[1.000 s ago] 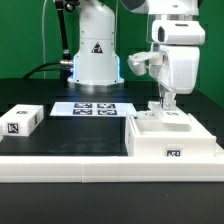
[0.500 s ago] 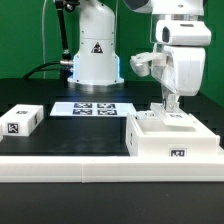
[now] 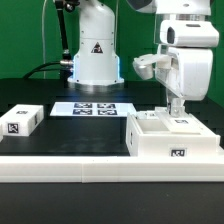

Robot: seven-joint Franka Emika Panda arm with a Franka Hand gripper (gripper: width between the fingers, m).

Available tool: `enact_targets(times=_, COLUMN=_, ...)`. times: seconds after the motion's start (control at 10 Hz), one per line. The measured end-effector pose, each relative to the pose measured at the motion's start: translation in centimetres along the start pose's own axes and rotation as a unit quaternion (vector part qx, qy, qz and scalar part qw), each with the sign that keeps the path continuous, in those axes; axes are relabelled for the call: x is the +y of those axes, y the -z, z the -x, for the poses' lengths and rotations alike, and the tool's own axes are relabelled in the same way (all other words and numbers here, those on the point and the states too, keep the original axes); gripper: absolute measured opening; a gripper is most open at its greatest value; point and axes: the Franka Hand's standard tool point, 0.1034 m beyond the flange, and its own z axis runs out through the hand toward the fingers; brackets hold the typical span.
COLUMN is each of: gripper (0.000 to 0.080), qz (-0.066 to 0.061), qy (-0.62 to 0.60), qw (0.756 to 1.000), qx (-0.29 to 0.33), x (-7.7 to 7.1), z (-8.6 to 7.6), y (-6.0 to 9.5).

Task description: Assemble cabinet

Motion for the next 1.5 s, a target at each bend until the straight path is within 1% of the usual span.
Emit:
enact_targets(times=0.1, gripper=0.0071, qz=0.001, qy=-0.001, qw=1.0, qx=0.0, x=1.0, z=0.0, y=-0.1)
enact_targets(times=0.3, gripper=0.0071, qz=-0.007, qy=-0.005, qw=1.0, qx=-0.005, x=2.8, z=0.1, y=-0.2)
enact_targets(times=0.4, gripper=0.0071, qz=-0.01, qy=-0.006, qw=1.0, qx=-0.007, x=3.2, z=0.1, y=-0.2)
enact_targets(times=0.5, gripper=0.0071, qz=-0.013, qy=-0.006, qw=1.0, qx=-0.008, x=3.2, z=0.1, y=-0.2)
enact_targets(times=0.6, gripper=0.0071, qz=-0.013, qy=-0.006, qw=1.0, qx=-0.008, x=3.2, z=0.1, y=-0.2)
enact_targets(times=0.7, gripper=0.0138, qz=-0.014, qy=-0.006, qw=1.0, qx=-0.008, x=3.2, z=0.1, y=-0.3)
enact_targets(times=0.9, gripper=0.0411, qz=-0.014, qy=-0.006, qw=1.0, qx=-0.008, x=3.1, z=0.1, y=-0.3)
enact_targets(times=1.0, gripper=0.0411, qz=-0.014, qy=-0.006, qw=1.0, qx=-0.008, x=3.1, z=0.1, y=-0.3)
enact_targets(times=1.1, gripper=0.0613, qz=-0.014, qy=-0.006, qw=1.0, qx=-0.008, x=3.1, z=0.1, y=-0.3)
enact_targets(times=1.2, gripper=0.0733, qz=-0.014, qy=-0.006, qw=1.0, qx=-0.008, x=3.1, z=0.1, y=-0.3)
enact_targets(times=1.3, gripper=0.0733, qz=-0.014, qy=-0.006, qw=1.0, qx=-0.008, x=3.1, z=0.1, y=-0.3)
enact_targets(times=1.4, gripper=0.0786, qz=-0.014, qy=-0.006, qw=1.0, qx=-0.008, x=3.1, z=0.1, y=-0.3)
enact_targets(times=1.5, gripper=0.0795, qz=-0.015, qy=-0.005, qw=1.0, qx=-0.01, x=3.0, z=0.2, y=-0.2)
